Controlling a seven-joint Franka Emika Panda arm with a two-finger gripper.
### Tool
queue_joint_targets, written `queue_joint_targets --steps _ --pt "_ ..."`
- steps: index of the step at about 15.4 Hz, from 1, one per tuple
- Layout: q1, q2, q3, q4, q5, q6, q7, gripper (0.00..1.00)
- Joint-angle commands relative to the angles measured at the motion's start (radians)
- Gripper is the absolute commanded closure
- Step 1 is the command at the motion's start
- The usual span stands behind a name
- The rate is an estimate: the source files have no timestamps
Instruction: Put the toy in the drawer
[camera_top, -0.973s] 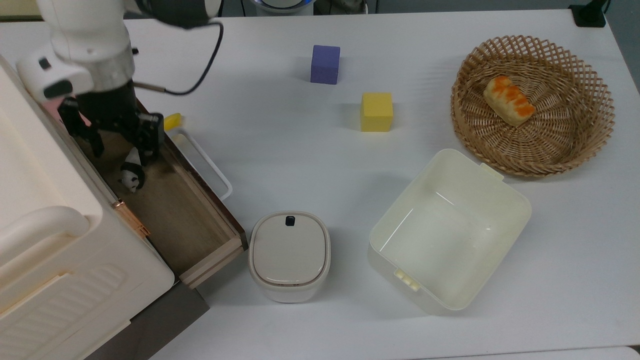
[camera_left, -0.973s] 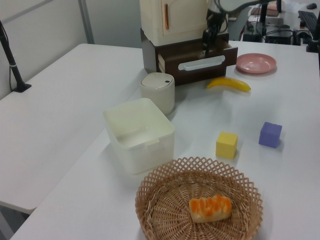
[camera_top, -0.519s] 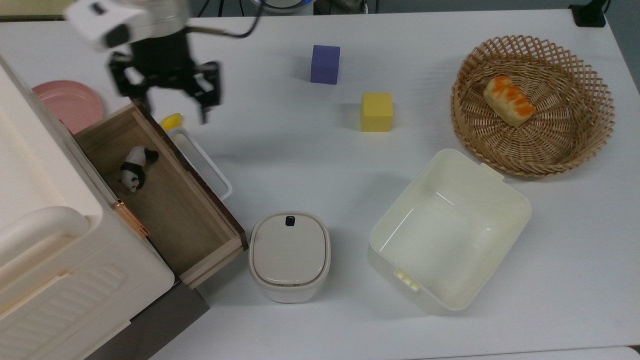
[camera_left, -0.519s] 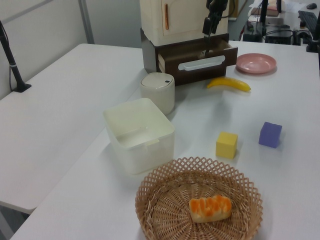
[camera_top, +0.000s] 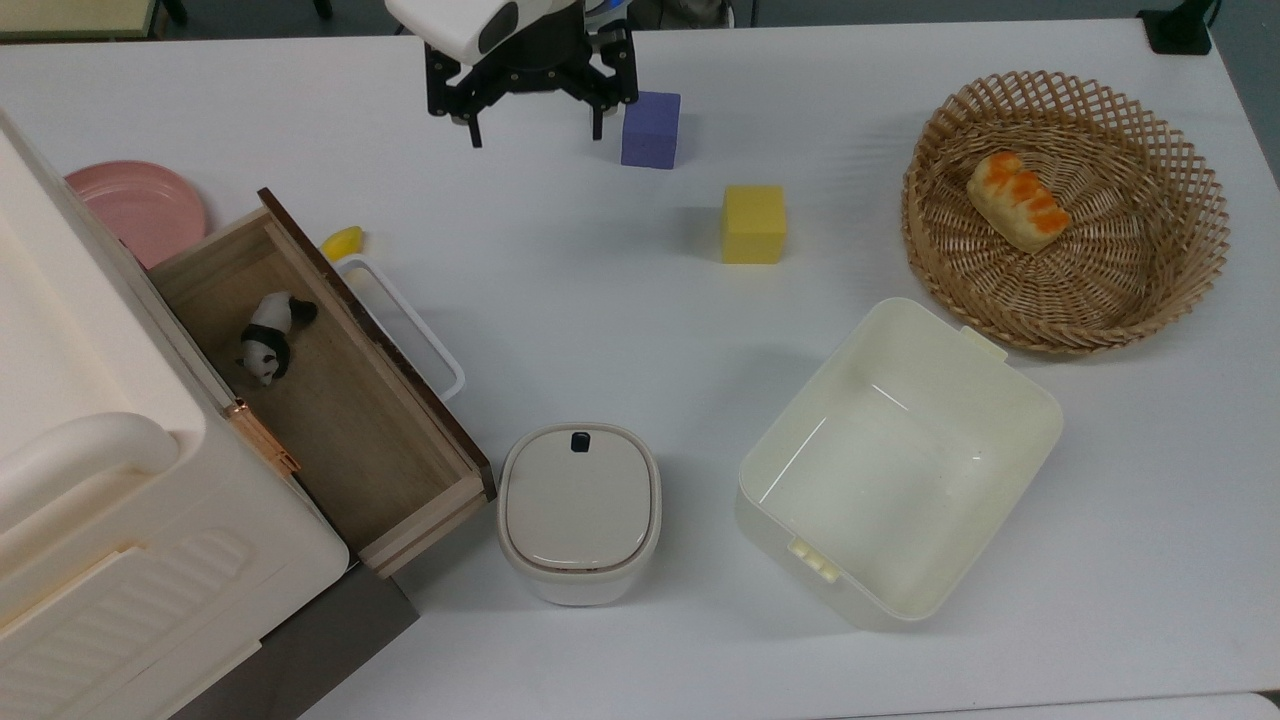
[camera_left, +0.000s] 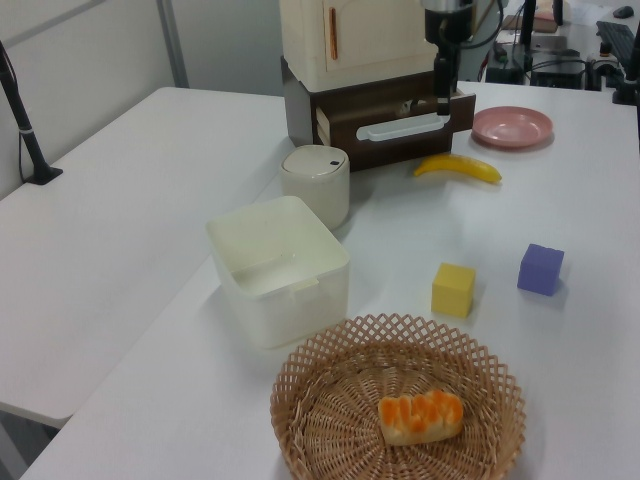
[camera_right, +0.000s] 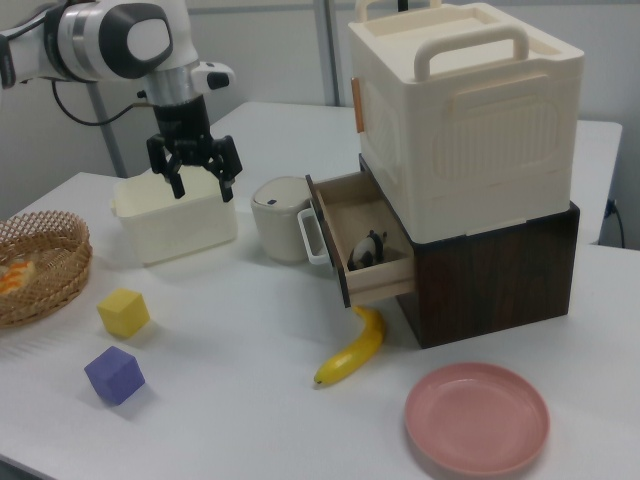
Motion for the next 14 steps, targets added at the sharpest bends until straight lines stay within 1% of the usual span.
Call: queue_joint_targets --steps 1,3,6,7,11,14 --pt "-0.084 -0.094 0.094 -0.126 -0.006 0.01 0.0 0.0" --pt "-0.106 -0.099 0.106 -0.126 -0.004 0.005 -0.002 0.0" --pt "-0.185 -0.11 0.149 -0.123 0.008 0.011 -0.004 0.0" --pt "-0.196 -0.11 0.158 -0.121 0.008 0.011 0.003 0.0" --pt "-0.189 -0.108 0.154 -0.117 0.011 0.004 0.012 0.0" --pt "-0.192 -0.105 0.154 -0.115 0.01 0.008 0.067 0.0"
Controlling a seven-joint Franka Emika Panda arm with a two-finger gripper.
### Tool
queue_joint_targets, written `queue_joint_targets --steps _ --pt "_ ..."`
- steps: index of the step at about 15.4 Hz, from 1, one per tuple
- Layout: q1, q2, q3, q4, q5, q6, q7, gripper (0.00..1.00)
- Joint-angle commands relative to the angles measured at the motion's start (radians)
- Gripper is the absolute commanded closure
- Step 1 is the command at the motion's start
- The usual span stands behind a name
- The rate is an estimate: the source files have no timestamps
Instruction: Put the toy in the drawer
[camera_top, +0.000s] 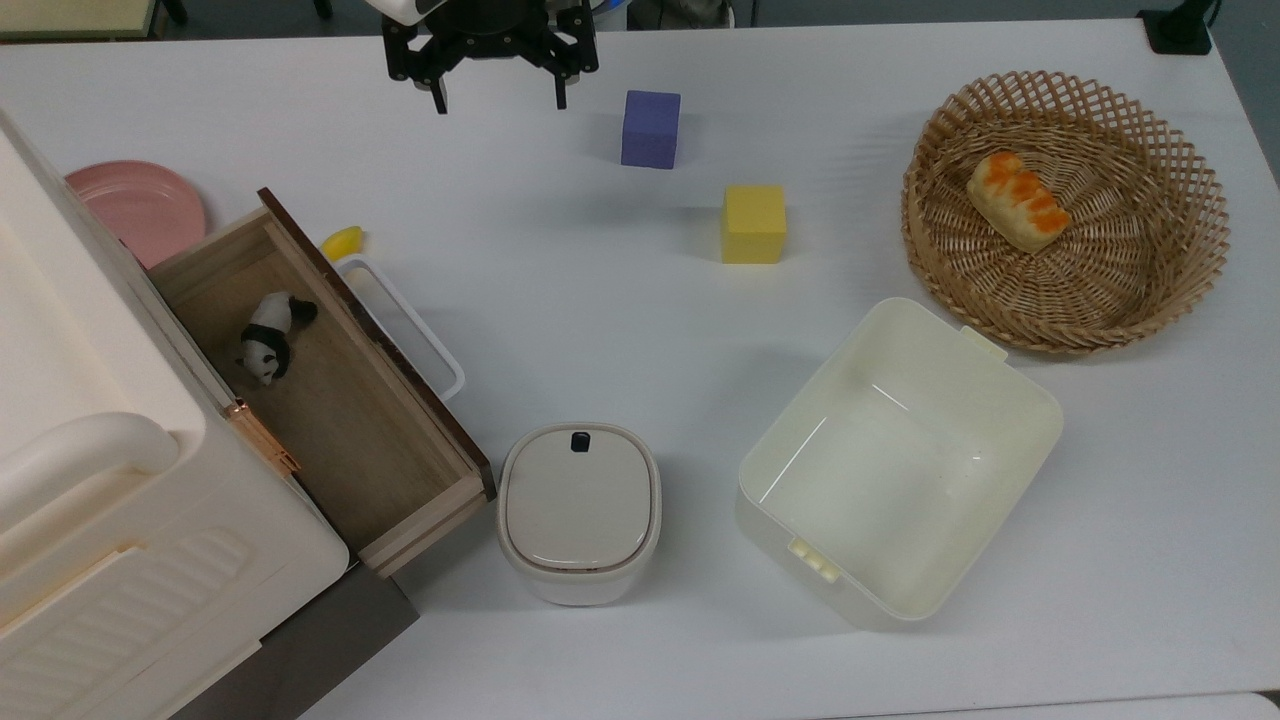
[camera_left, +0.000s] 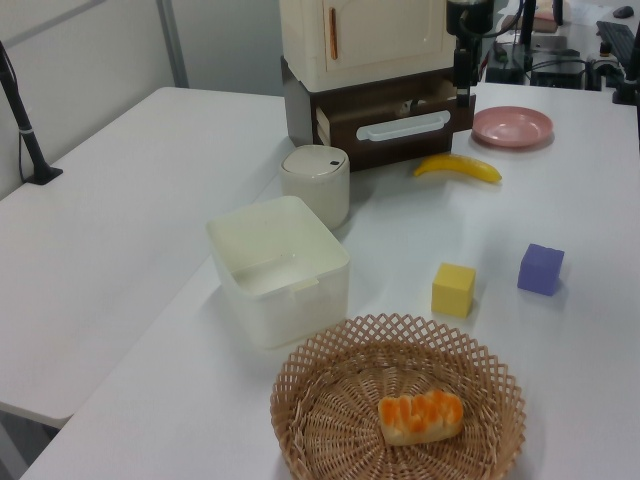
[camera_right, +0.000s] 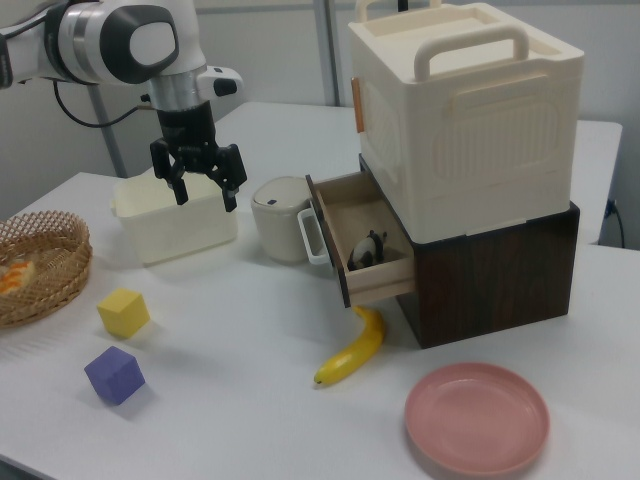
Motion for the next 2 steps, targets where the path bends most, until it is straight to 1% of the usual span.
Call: queue_joint_targets --steps 1,2 --pt "-0.007 -0.029 0.011 -0.032 0.008 0.007 0.055 0.0" --pt "-0.009 -0.03 0.011 -0.032 0.008 0.005 0.055 0.0"
